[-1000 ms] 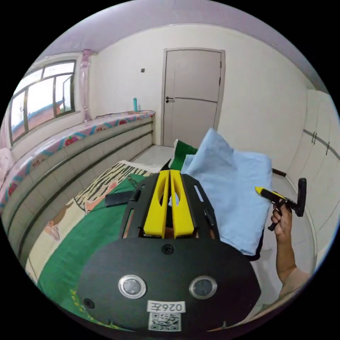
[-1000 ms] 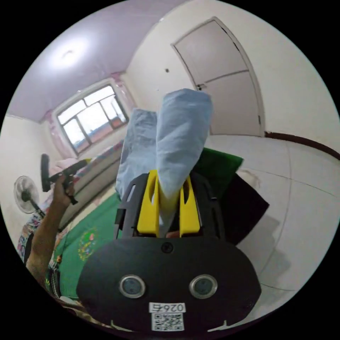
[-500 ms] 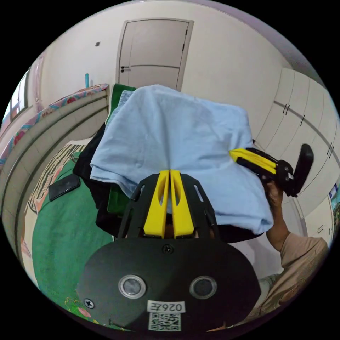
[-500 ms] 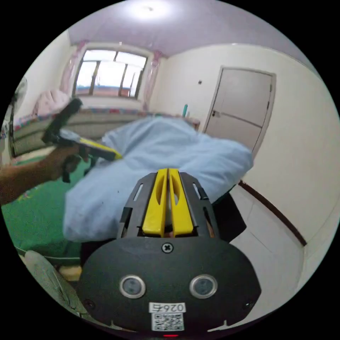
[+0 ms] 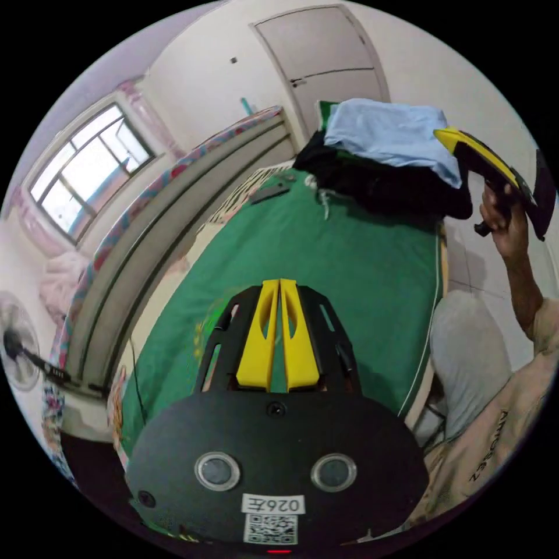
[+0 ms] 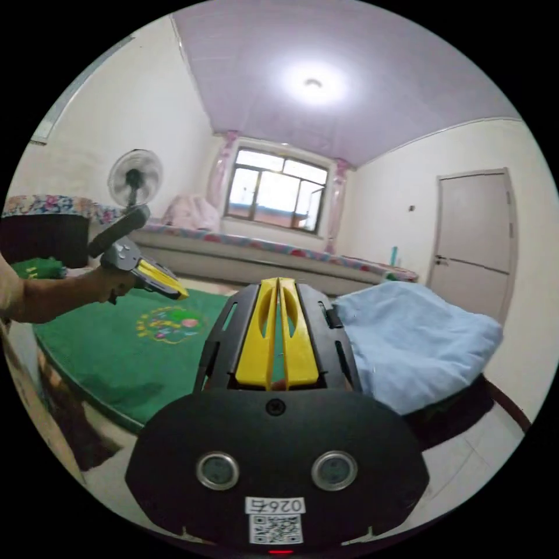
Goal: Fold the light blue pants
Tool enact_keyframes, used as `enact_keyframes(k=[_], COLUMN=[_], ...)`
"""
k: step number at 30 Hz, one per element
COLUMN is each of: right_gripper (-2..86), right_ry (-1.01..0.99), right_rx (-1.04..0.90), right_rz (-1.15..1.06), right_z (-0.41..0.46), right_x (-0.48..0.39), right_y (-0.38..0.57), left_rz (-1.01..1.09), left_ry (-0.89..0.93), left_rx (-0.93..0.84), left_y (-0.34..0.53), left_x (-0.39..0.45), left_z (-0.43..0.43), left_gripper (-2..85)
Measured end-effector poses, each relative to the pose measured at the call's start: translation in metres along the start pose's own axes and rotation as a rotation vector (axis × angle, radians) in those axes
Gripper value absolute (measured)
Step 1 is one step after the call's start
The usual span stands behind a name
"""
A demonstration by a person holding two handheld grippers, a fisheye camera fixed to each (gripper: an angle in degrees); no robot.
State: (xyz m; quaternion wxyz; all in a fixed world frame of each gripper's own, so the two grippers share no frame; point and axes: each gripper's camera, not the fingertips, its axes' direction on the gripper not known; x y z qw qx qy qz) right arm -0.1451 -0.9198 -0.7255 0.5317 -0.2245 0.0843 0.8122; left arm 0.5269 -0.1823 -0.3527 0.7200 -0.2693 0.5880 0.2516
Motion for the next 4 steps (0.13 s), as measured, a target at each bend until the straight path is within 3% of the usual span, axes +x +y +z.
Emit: enact_keyframes(k=[4], right_gripper=[-0.9], right_ry=[-0.288], right_rx=[-0.148], right_rz=[-0.109], right_z=[0.06], right_x=[-0.14], right_y=[0.014], left_rz=[-0.267], left_ry=[-0.03], left_rx=[-0.114], left_y=[0.129], left_x=[-0.061], left_z=[-0.025], left_gripper=[-0.8])
